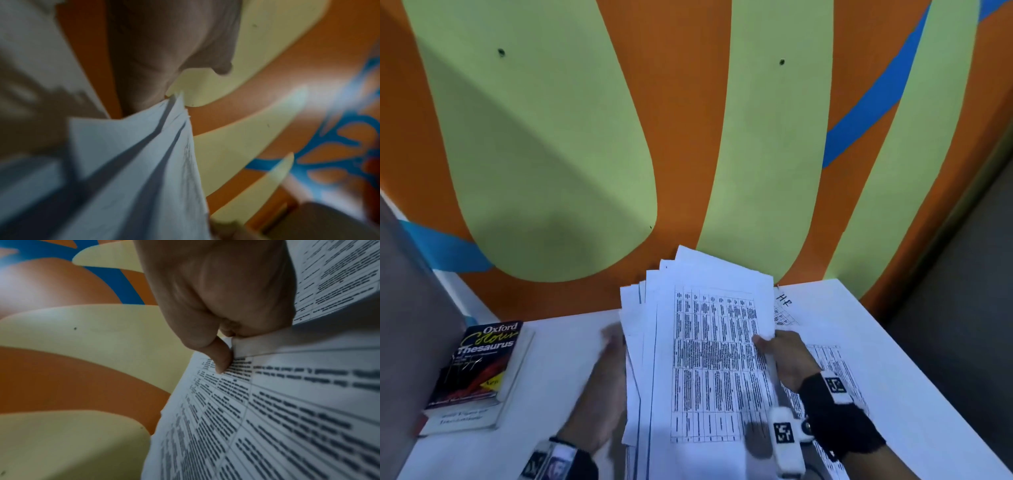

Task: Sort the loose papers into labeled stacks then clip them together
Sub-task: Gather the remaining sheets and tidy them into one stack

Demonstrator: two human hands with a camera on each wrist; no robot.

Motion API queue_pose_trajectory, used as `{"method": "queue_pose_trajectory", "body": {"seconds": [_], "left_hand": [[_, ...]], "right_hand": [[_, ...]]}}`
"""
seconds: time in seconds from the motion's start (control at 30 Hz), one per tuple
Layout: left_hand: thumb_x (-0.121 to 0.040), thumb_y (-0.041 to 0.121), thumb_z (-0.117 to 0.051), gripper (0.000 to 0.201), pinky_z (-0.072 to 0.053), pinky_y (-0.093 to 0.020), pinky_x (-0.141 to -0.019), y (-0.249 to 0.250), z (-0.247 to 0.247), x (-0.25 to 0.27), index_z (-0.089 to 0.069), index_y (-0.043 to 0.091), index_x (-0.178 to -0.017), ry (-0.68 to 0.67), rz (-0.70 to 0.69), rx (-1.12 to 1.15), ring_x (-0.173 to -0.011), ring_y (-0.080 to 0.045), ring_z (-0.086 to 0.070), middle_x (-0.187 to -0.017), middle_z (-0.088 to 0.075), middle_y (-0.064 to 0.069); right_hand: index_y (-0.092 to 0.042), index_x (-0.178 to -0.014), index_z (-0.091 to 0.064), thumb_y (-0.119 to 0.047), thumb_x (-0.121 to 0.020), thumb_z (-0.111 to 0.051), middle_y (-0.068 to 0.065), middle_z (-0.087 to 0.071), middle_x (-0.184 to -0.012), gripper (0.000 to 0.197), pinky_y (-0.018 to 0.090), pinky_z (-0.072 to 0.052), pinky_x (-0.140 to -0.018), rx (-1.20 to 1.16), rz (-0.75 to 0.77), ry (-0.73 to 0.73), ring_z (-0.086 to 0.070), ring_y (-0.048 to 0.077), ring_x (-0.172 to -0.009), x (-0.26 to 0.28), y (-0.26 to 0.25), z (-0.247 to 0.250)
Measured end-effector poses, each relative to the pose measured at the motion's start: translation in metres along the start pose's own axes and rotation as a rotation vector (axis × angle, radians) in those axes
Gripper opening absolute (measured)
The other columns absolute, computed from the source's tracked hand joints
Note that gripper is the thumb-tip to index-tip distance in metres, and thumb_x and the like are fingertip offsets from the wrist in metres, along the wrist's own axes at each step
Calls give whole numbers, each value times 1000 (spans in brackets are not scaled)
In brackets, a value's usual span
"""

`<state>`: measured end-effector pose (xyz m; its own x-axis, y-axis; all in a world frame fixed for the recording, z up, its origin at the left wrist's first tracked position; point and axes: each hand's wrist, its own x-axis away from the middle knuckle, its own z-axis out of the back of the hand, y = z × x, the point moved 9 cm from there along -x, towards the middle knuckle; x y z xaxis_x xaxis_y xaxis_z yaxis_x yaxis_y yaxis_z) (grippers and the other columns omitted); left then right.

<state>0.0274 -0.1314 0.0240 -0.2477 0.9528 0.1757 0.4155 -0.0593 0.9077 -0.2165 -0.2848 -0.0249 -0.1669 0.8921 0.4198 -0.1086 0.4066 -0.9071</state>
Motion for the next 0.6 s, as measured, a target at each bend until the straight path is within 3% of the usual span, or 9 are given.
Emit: {"method": "queue_pose_trajectory", "body": {"seconds": [0.03,0.1,0.13,0.2,0.3,0.37,0.43,0.5,0.6], "left_hand": [[-88,47,-48,36,-35,-36,-103,-1,0,4,-55,35,-121,37,-45,-166,-112,0,-59,-118,-65,22],[-83,19,-67,39,-44,-32,-96,-4,7,2,-55,35,-116,157,-110,-300,-110,-7,-62,-115,-68,15],[-83,5,-67,44,-47,-31,-93,-2,10,1,-54,32,-116,193,-139,-315,-111,-13,-62,-117,-68,9],[-85,-7,-61,51,-46,-33,-96,18,16,-2,-50,29,-119,280,-243,-395,-112,-11,-60,-120,-62,9],[-86,-2,-62,57,-37,-36,-108,63,7,-4,-41,18,-136,358,-432,-563,-124,-12,-50,-134,-53,5],[-87,3,-63,62,-37,-27,-107,93,-4,2,-34,12,-141,359,-585,-589,-130,-14,-46,-140,-49,1],[-87,6,-63,57,-42,-15,-93,118,-14,11,-35,8,-138,387,-692,-630,-120,-16,-53,-131,-54,-3],[-88,9,-63,50,-45,-11,-85,134,-21,18,-38,10,-131,413,-758,-635,-109,-13,-56,-118,-58,-1],[-88,10,-64,41,-46,-26,-85,138,-21,17,-41,5,-122,441,-807,-632,-103,-21,-59,-108,-60,-7]], "right_hand": [[2,-86,-62,1,-88,-63,7,-60,-71,3,31,-40,-60,36,34,24,-51,18,-63,1,-3,0],[0,-91,-64,-2,-89,-62,11,-64,-79,4,29,-44,-62,139,130,42,-55,18,-67,6,-14,-5],[-2,-95,-64,-3,-90,-61,12,-65,-84,6,29,-46,-63,179,184,29,-56,19,-70,9,-23,-10],[-7,-103,-61,-1,-90,-60,10,-67,-95,15,25,-50,-66,211,302,-37,-60,18,-77,22,-48,-21],[-16,-109,-58,4,-84,-66,0,-69,-101,33,18,-54,-71,198,558,-63,-65,12,-89,50,-98,-26],[-19,-96,-57,1,-80,-71,-3,-66,-86,30,13,-47,-66,203,752,50,-61,-3,-78,76,-136,-19],[-14,-77,-49,-4,-77,-76,0,-53,-64,29,17,-37,-58,162,894,164,-45,-1,-59,103,-164,-12],[-16,-67,-39,-2,-76,-77,-11,-44,-51,41,15,-30,-50,39,948,191,-35,0,-49,121,-180,-5],[-20,-54,-30,-5,-75,-78,-10,-32,-36,55,14,-23,-41,-20,913,177,-26,3,-35,124,-183,-6]]}}
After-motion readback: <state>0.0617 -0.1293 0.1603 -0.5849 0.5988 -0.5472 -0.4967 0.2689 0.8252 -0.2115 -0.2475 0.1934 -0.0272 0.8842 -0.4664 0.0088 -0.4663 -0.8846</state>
